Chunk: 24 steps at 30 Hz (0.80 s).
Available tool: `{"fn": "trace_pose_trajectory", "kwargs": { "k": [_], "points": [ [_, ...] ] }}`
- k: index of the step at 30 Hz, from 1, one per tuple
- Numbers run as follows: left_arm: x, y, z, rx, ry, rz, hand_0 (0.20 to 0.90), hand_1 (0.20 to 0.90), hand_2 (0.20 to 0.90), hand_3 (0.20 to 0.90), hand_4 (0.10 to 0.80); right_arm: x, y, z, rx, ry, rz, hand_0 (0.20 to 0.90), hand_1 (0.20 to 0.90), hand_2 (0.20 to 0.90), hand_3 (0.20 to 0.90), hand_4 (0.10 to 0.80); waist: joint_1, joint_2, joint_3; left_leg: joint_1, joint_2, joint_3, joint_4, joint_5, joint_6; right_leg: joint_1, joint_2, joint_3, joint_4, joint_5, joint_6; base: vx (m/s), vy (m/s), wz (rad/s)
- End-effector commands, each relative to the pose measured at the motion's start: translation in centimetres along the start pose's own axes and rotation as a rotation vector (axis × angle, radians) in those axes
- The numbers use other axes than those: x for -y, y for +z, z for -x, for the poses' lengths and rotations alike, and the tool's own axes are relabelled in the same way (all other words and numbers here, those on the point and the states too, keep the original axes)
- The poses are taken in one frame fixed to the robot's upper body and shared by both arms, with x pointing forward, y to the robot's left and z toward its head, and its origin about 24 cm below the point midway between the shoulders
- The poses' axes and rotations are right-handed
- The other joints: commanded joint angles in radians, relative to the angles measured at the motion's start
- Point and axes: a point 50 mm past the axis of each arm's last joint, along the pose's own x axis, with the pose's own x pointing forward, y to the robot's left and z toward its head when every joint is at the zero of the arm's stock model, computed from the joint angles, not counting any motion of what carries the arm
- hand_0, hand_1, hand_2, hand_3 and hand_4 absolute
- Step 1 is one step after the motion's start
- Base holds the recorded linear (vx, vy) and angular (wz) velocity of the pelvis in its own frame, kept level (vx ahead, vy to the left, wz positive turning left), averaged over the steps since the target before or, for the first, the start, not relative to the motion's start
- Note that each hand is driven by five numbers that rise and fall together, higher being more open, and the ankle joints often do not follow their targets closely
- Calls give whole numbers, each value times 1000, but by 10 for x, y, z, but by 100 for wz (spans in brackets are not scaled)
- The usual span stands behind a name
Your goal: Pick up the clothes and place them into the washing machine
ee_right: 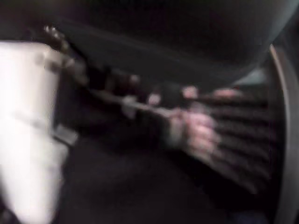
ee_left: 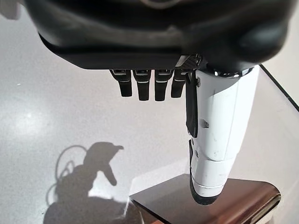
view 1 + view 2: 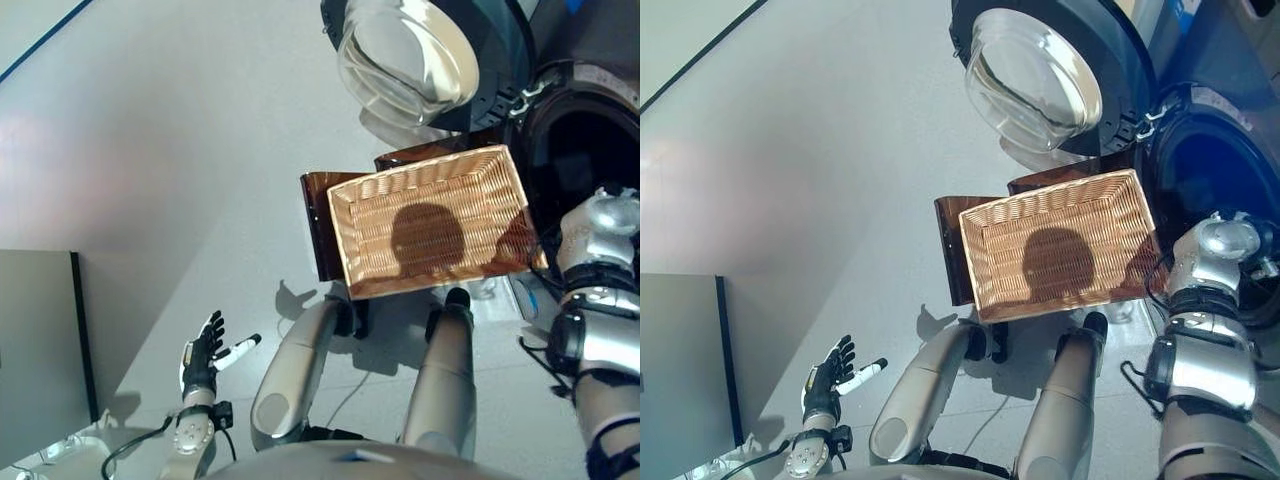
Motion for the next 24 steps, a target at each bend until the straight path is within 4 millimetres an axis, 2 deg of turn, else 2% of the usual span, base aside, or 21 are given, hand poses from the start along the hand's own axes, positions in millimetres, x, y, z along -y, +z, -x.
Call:
{"fn": "trace_pose_trajectory", "kwargs": {
  "k": [1,6,7,8,10,13,14,16,19,22,24],
  "points": [
    [-46,-17,19,-33,154,-30,900,900,900,900,800,63,80,-52,522,-205,248,900,900,900,900,800,-8,-15,-142,-33,6,-95,-116,99,-75,7,119,-99,-44,9,-200,6,6,-16],
    [-46,-17,17,-45,155,-2,900,900,900,900,800,44,80,-35,492,-115,131,900,900,900,900,800,-2,-24,-142,-36,-3,-103,-128,109,-75,13,113,-105,-53,18,-198,-2,1,-3],
    [-45,-18,17,-47,149,-2,900,900,900,900,800,36,78,-26,503,-76,104,900,900,900,900,800,-2,-27,-139,-33,-3,-104,-132,114,-76,16,112,-107,-57,23,-197,-11,6,-4],
    [-43,-19,18,-53,145,-4,900,900,900,900,800,23,67,-14,489,1,83,900,900,900,900,800,-1,-33,-137,-26,-3,-106,-142,120,-76,24,111,-109,-67,30,-195,-10,-5,-6],
    [-43,-19,17,-54,138,-10,900,900,900,900,800,10,58,-4,475,80,88,900,900,900,900,800,4,-41,-133,-18,-1,-105,-154,126,-75,32,112,-111,-76,36,-194,-16,-6,-7],
    [-42,-21,16,-65,129,-18,900,900,900,900,800,-19,32,23,398,261,81,900,900,900,900,800,15,-56,-130,-5,1,-107,-167,136,-74,46,112,-115,-88,49,-193,-13,-5,-6],
    [-42,-21,16,-65,130,-18,900,900,900,900,800,-19,33,23,398,262,80,900,900,900,900,800,15,-56,-128,-4,1,-107,-168,137,-74,47,112,-114,-88,49,-193,-1,-4,-3],
    [-40,-18,14,-55,123,-14,900,900,900,900,800,-37,14,50,348,372,56,900,900,900,900,800,23,-67,-129,10,0,-115,-177,145,-76,70,107,-126,-102,55,-192,11,-32,-5],
    [-42,-16,10,-57,134,-24,900,900,900,900,800,-56,-23,89,167,497,-8,900,900,900,900,800,44,-91,-134,37,-6,-139,-192,153,-77,117,94,-156,-127,57,-189,22,-72,12],
    [-43,-8,4,-24,130,-37,900,900,900,900,800,-69,-35,119,69,563,-64,900,900,900,900,800,67,-103,-130,45,-13,-159,-196,162,-79,144,82,-183,-138,60,-188,-8,-73,27],
    [-45,-2,1,1,121,-53,900,900,900,900,800,-72,-39,128,31,583,-85,900,900,900,900,800,82,-106,-125,48,-25,-180,-199,169,-81,160,70,-207,-146,61,-188,-23,-86,50]
  ]
}}
